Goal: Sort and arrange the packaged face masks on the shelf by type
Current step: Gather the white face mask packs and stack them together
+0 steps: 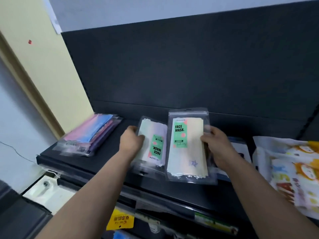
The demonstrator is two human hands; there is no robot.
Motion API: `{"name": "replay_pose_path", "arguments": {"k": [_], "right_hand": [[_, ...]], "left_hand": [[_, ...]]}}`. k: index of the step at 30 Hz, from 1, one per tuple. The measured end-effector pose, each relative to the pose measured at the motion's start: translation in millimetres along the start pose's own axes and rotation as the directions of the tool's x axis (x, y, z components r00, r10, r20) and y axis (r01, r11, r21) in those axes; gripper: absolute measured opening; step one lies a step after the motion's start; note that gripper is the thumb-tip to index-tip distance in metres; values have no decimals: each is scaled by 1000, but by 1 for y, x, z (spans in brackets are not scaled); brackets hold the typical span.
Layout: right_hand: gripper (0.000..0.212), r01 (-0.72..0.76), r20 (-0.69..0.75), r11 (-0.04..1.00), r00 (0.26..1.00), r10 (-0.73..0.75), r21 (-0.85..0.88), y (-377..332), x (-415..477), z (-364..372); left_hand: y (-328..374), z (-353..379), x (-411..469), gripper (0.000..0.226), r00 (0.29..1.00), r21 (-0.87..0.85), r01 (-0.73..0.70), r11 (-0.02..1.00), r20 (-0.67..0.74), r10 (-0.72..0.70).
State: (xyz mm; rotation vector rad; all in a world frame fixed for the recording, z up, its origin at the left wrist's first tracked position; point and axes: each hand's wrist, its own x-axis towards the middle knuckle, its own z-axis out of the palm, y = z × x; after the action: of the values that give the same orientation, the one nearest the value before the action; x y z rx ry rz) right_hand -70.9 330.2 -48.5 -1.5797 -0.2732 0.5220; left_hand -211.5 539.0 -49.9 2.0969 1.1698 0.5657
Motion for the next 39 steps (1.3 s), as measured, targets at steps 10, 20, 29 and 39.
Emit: {"name": "replay_pose_path", "arguments": {"k": [10,20,29,39], "right_hand": [[44,-72,-74,997,995,71,-3,10,-10,58],[64,12,-96,723,989,-108,-691,10,15,134],[55,358,337,40,906,-255,-933,19,-8,155],[47,184,142,68,905,-402,-981,14,-36,49]], "left_hand": [[-26,-2,26,34,984,294,-143,945,-61,168],[-43,-54,25,25,913,219,-407,887,65,403],[-34,-53,22,25,900,240,-435,868,118,419],[36,15,-15,27,782,146,-609,779,271,561]]}}
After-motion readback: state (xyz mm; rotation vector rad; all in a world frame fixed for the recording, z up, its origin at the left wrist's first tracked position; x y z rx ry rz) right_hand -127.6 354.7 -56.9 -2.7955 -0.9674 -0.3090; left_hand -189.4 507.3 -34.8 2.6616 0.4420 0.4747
